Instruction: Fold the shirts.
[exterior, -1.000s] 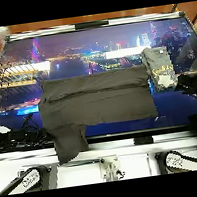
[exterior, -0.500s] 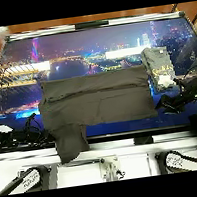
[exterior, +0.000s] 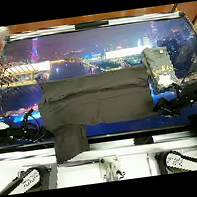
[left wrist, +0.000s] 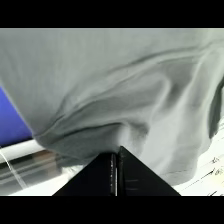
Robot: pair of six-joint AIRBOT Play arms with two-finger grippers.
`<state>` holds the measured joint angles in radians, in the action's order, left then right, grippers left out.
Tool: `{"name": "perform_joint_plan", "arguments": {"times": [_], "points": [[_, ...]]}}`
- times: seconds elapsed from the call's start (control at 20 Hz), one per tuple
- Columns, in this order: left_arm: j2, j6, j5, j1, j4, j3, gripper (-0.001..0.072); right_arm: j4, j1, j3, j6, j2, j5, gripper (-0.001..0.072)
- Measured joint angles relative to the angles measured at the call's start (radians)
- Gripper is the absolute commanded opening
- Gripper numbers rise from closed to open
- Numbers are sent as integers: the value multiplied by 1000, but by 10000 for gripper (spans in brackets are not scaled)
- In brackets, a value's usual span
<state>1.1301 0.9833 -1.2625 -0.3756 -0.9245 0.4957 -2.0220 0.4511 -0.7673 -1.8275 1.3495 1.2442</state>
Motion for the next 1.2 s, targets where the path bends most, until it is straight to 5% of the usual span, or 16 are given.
{"name": "perform_joint_plan", "arguments": {"times": [0.1, 0.15, 0.2, 0.25, 0.65, 1.2], "points": [[0, -1, -2, 0, 1, 19, 29, -13, -10, 12, 2, -1, -8, 526], [0, -1, -3, 0, 1, 27, 29, -19, -24, 18, 2, 1, -16, 382], [0, -1, -5, 0, 1, 37, 29, -20, -42, 24, 0, 6, -28, 165], [0, -2, -5, 0, 1, 47, 29, -12, -60, 27, -3, 10, -38, 69], [18, -3, -8, 5, 3, 297, 28, -20, -134, -208, -37, 14, -34, 65], [407, 99, -2, 26, 108, 833, 28, 32, -309, -517, 78, 186, -385, 65]]}}
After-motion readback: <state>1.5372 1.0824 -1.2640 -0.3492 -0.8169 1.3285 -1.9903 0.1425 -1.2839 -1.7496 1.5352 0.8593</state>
